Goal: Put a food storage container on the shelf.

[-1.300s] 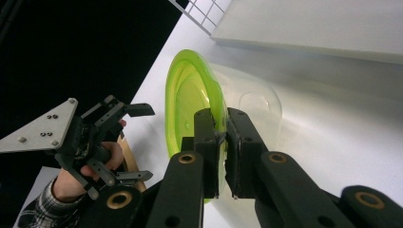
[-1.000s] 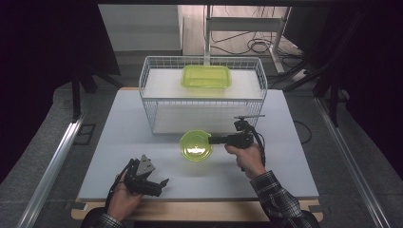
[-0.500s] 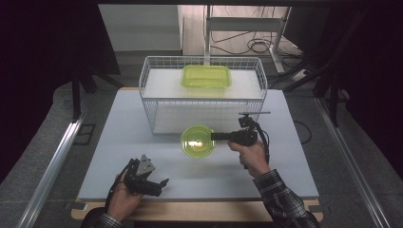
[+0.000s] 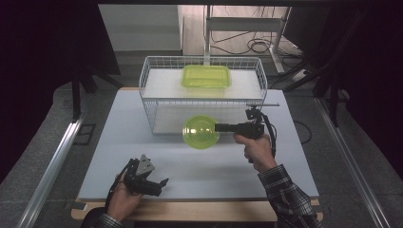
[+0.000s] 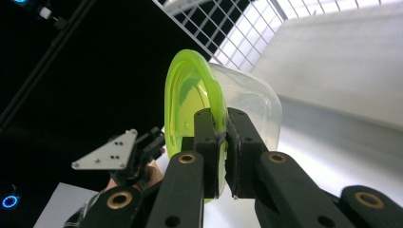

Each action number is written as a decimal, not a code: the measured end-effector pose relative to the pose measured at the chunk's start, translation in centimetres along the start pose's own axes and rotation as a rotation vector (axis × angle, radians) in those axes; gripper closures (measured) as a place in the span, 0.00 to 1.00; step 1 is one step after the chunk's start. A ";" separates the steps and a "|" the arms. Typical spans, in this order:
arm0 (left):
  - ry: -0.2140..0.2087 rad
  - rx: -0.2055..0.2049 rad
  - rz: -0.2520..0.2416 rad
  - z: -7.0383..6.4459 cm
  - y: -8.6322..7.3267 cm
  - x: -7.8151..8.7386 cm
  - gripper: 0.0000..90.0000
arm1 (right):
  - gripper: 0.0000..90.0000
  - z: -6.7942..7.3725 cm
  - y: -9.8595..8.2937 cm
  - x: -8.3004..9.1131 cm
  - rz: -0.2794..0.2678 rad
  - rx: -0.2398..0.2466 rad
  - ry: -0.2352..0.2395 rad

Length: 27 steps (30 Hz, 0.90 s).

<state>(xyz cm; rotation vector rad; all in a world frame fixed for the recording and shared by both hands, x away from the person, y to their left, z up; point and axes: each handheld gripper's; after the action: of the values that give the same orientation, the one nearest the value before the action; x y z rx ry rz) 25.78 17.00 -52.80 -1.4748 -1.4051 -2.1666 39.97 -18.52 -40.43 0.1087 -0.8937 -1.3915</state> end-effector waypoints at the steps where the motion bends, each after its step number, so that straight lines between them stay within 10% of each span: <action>1: 0.000 0.000 0.000 0.0 0.0 0.0 0.04 | 0.93 0.2 0.2 0.2 -0.005 0.002 0.001; 27: -0.006 0.020 -0.016 0.3 -0.1 0.1 0.03 | 0.93 4.4 6.8 5.0 -0.116 0.050 0.014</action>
<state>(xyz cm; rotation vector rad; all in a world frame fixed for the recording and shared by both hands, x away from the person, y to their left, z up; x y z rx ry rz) 25.85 17.28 -52.70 -1.4700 -1.4413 -2.1533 42.36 -19.45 -31.34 0.2112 -0.9227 -1.4740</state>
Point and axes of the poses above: each handheld gripper's, and its own axes: x roughly backward along the jaws, y roughly out of its top, z roughly to its left, and after that the axes turned 10 degrees about z, right-handed
